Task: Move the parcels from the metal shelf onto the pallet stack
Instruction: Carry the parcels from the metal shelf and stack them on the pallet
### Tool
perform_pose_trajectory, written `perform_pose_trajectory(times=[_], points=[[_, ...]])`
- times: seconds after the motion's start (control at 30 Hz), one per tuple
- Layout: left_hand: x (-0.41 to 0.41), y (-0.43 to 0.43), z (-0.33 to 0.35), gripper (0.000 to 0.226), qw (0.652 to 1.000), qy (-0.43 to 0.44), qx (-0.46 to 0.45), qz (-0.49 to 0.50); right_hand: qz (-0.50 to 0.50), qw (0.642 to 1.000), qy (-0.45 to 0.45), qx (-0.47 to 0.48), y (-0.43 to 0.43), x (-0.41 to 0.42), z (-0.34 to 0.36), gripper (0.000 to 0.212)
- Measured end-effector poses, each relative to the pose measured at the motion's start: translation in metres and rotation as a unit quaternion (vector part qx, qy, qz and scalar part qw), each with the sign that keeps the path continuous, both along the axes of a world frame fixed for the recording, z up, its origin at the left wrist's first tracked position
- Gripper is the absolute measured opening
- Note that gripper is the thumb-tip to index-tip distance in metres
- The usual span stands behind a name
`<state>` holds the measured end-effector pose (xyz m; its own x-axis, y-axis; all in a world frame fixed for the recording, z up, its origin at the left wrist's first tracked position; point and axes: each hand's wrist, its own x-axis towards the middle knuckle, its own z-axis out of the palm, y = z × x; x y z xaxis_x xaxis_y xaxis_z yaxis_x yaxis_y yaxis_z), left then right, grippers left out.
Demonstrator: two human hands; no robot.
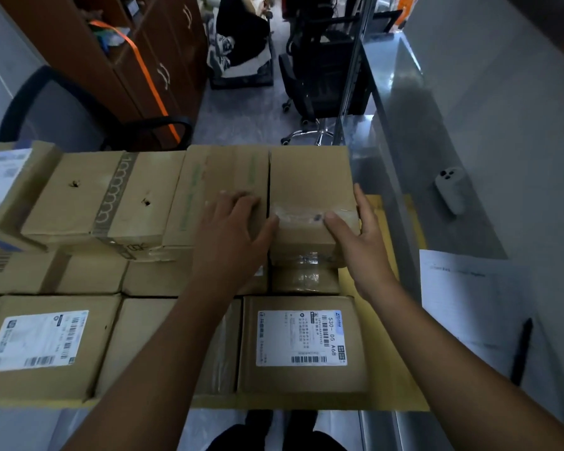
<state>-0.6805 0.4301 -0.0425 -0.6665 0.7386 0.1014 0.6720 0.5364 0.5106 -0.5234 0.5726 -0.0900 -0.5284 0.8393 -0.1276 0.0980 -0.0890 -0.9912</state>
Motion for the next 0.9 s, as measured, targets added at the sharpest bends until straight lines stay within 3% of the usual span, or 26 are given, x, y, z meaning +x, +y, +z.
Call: perform_pose_trajectory(times=[0.13,0.27,0.4,0.47,0.53,0.77,0.9], points=[[-0.001,-0.001,0.003,0.053,1.000,-0.017,0.016,-0.002,0.012,1.000,-0.008,-0.024,0.000,0.009,0.012,0.086],[0.004,-0.002,0.008,0.046,0.996,-0.007,0.084,-0.025,-0.047,0.998,-0.034,-0.011,-0.014,0.030,0.026,0.086],[0.024,-0.005,0.016,0.043,0.977,-0.002,0.178,-0.121,-0.122,0.991,-0.047,0.025,-0.047,0.067,0.034,0.073],[0.043,-0.009,0.017,0.048,0.961,-0.034,0.206,-0.183,-0.172,0.982,-0.064,0.043,-0.072,0.091,0.035,0.056],[0.067,-0.017,0.013,0.052,0.942,-0.094,0.216,-0.239,-0.224,0.969,-0.092,0.048,-0.104,0.115,0.034,0.054],[0.184,-0.065,-0.010,0.057,0.871,-0.245,0.148,-0.399,-0.372,0.911,-0.173,0.029,-0.238,0.232,0.027,0.062],[0.268,-0.109,-0.027,0.053,0.818,-0.264,0.083,-0.504,-0.480,0.854,-0.202,0.013,-0.333,0.309,0.029,0.081]])
